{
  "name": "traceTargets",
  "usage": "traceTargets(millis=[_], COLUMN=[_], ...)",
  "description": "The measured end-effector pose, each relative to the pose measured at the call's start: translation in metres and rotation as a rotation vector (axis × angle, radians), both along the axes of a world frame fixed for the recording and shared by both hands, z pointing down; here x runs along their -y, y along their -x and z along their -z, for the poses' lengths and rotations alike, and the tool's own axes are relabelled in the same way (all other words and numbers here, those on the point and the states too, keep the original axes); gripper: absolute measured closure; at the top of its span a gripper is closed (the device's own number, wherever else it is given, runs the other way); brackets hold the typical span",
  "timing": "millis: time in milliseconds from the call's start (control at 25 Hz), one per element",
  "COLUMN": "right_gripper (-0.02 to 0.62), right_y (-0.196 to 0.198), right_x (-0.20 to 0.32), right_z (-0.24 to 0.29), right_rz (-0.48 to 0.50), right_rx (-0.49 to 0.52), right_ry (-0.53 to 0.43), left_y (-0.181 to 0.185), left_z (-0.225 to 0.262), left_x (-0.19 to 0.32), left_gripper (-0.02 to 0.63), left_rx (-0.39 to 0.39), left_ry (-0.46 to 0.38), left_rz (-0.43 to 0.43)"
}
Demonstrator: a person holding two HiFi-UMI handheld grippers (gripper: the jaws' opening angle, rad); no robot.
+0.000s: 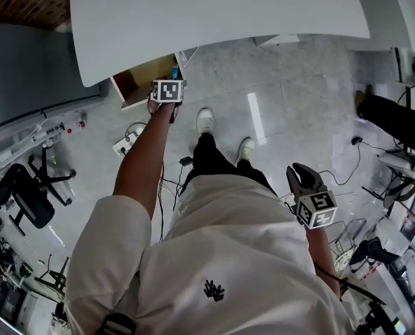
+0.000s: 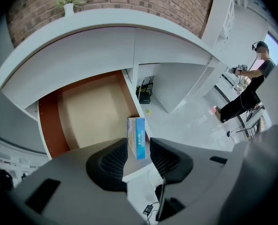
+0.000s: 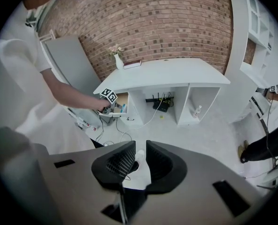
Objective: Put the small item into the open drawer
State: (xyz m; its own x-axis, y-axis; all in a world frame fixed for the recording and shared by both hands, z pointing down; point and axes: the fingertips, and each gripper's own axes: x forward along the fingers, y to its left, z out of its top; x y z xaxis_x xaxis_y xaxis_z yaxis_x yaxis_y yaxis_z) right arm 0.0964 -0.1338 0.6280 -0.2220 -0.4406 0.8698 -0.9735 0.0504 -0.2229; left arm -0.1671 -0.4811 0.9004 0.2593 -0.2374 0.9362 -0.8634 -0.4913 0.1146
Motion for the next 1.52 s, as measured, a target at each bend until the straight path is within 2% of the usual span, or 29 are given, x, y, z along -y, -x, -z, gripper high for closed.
traceTargets(millis=[360, 560, 640, 1040, 1360, 1520], right_gripper=[0.503, 0.506, 0.512, 0.545, 0.557, 0.558], right_y=[-0.016, -0.032, -0.04, -0.061, -0.076, -0.079], right_x=[-0.012, -0.034, -0.043, -0.089, -0.141, -0.165], right_z=[0.012, 0.024, 0.027, 0.067, 0.074, 0.073], right_rz=[0.08, 0.115, 0.137, 0.276, 0.395, 0.45], right_rx=[0.027, 0.055, 0.065, 0.12, 0.154, 0.169], right_ry=[-0.108, -0.155, -0.174, -0.26, -0.289, -0.3], left_y=[0.005, -0.006, -0.016, -0.072, -0.116, -0.133], left_z=[0.05, 0.104, 0.12, 0.207, 0.273, 0.299], left_x=[-0.048, -0.102, -0.127, -0.269, -0.372, -0.418], left_gripper=[0.446, 0.446, 0.449, 0.56, 0.577, 0.577], left_rx=[-0.01, -0.057, -0.091, -0.241, -0.344, -0.385], left_ry=[-0.072, -0.087, -0.09, -0.106, -0.17, -0.192], left_rz=[0.051, 0.051, 0.054, 0.065, 0.031, 0.05])
